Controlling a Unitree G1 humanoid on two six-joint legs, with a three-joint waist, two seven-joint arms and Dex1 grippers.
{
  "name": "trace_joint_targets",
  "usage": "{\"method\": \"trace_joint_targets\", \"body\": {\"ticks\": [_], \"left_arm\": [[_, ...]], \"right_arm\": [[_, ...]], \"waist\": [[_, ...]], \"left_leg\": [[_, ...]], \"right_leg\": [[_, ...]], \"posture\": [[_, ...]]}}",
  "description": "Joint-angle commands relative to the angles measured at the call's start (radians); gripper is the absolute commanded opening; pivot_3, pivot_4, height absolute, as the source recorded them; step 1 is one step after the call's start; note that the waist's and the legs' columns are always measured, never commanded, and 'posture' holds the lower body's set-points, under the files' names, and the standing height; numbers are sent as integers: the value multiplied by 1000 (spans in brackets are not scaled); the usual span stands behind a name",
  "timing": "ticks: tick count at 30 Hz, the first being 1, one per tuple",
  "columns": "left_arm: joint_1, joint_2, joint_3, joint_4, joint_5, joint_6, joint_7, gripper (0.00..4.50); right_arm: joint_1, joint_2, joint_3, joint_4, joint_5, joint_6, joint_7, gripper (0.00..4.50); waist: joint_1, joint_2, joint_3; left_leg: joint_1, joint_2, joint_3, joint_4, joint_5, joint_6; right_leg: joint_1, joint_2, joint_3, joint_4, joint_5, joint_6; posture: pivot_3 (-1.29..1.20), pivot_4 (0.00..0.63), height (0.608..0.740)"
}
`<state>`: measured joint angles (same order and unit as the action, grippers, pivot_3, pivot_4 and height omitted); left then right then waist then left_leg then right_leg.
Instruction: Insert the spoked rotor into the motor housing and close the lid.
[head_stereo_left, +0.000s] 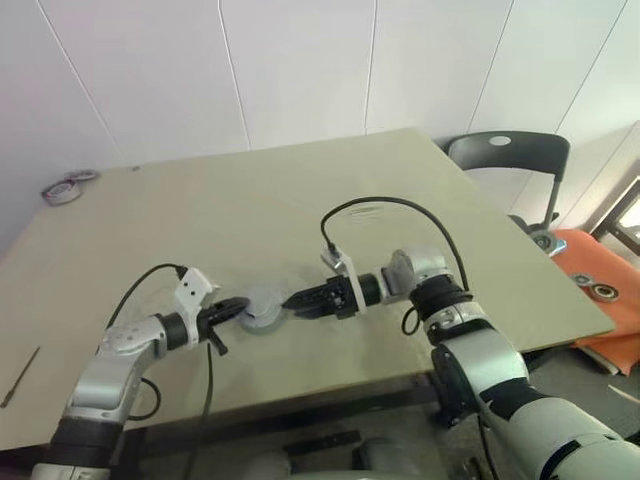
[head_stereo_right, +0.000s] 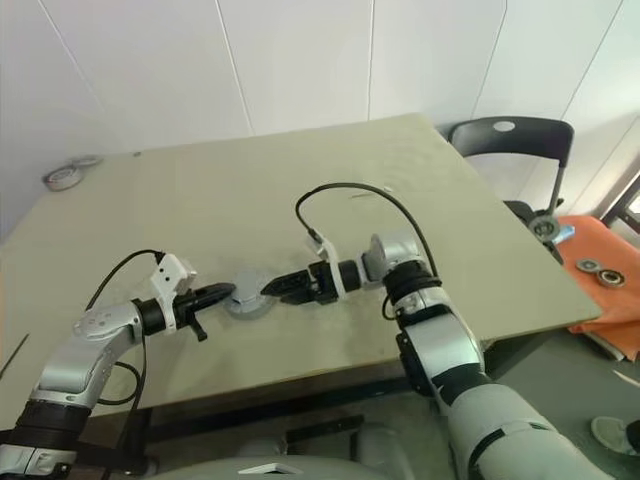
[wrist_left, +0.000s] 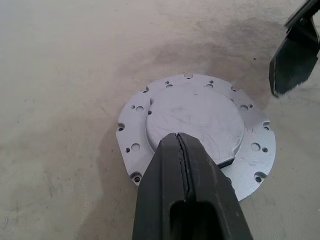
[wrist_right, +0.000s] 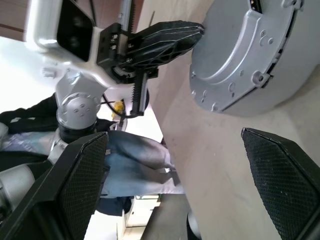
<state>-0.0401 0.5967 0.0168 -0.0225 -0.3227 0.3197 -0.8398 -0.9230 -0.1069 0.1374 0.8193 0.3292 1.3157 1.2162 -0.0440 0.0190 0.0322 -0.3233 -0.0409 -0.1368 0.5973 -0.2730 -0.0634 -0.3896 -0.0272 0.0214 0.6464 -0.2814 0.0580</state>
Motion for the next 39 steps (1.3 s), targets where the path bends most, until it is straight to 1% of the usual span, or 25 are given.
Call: {"method": "trace_joint_targets", "body": {"ticks": [1,5,11,14,20,24,30,33,39], "left_arm": [[57,7,-45,47,41,45,2,0],[64,5,-42,37,41,48,12,0],[74,1,-42,24,38,49,23,0],[78,-1,-41,22,36,47,30,0],[77,-7,-43,24,35,44,39,0],[76,-9,-41,27,35,41,42,0],[74,-16,-41,31,37,35,46,0],[72,-17,-40,35,36,33,47,0],[64,-19,-43,44,39,29,48,0]], "right_arm": [[-5,43,-40,26,15,-23,-90,4461],[-5,75,-63,73,9,-62,-169,4461],[-17,87,-80,109,-4,-93,-247,4461],[-37,109,-128,145,-4,-127,-330,4461],[-90,149,-201,199,5,-175,-438,4461],[-106,162,-212,230,-6,-204,-475,4461],[-127,180,-249,288,-5,-259,-526,4461],[-133,190,-259,308,-3,-286,-521,4461],[-134,208,-308,358,1,-355,-578,4461]], "waist": [[0,0,0],[-1,0,0],[-3,-2,-2],[-5,-2,-4],[-13,-3,-4],[-25,-3,-4],[-28,-2,-4],[-28,-2,-4],[-29,-2,-3]], "left_leg": [[0,0,0,0,0,0],[0,0,0,0,0,0],[2,0,0,0,0,0],[4,1,0,0,0,0],[5,1,-1,0,0,0],[5,1,-1,0,0,0],[7,1,-2,0,0,0],[7,2,-3,0,0,0],[7,2,-3,0,-1,-1]], "right_leg": [[0,0,0,0,0,0],[0,0,0,0,0,0],[1,1,0,1,0,0],[2,1,0,2,0,0],[3,2,0,4,-2,-4],[4,2,-1,5,-2,-5],[8,1,-3,5,-2,-5],[7,1,-4,5,-2,-5],[2,1,-6,4,-2,-5]], "posture": [[0,0,740],[0,0,740],[0,0,740],[0,0,740],[0,0,740],[0,0,740],[0,0,740],[0,0,740],[0,0,740]]}}
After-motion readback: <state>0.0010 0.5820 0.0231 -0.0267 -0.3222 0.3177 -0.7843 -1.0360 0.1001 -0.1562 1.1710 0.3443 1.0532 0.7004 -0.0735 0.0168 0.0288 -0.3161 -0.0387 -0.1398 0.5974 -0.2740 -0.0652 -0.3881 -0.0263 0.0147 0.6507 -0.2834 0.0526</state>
